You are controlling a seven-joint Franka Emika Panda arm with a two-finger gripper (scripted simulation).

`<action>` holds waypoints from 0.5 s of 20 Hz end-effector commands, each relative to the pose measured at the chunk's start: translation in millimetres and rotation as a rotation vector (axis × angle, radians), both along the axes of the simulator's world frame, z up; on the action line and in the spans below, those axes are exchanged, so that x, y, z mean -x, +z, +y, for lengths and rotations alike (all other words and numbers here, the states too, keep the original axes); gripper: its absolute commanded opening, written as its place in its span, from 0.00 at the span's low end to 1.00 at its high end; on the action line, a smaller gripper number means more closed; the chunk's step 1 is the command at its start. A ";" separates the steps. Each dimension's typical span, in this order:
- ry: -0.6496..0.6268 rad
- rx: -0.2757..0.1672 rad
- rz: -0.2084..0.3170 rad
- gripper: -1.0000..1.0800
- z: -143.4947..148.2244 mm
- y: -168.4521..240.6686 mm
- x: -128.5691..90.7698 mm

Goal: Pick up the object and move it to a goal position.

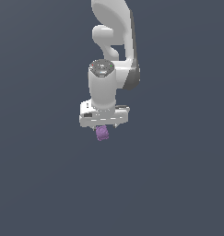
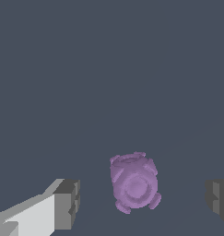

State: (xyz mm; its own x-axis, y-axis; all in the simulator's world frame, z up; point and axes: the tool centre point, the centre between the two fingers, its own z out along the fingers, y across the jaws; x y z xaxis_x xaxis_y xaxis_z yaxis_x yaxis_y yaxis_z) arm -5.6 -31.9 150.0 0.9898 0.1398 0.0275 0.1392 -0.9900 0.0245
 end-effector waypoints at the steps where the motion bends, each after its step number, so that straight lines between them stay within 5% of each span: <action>1: 0.036 -0.004 0.008 0.96 -5.3 -14.4 8.5; 10: 0.136 -0.015 0.028 0.96 -18.4 -52.0 34.4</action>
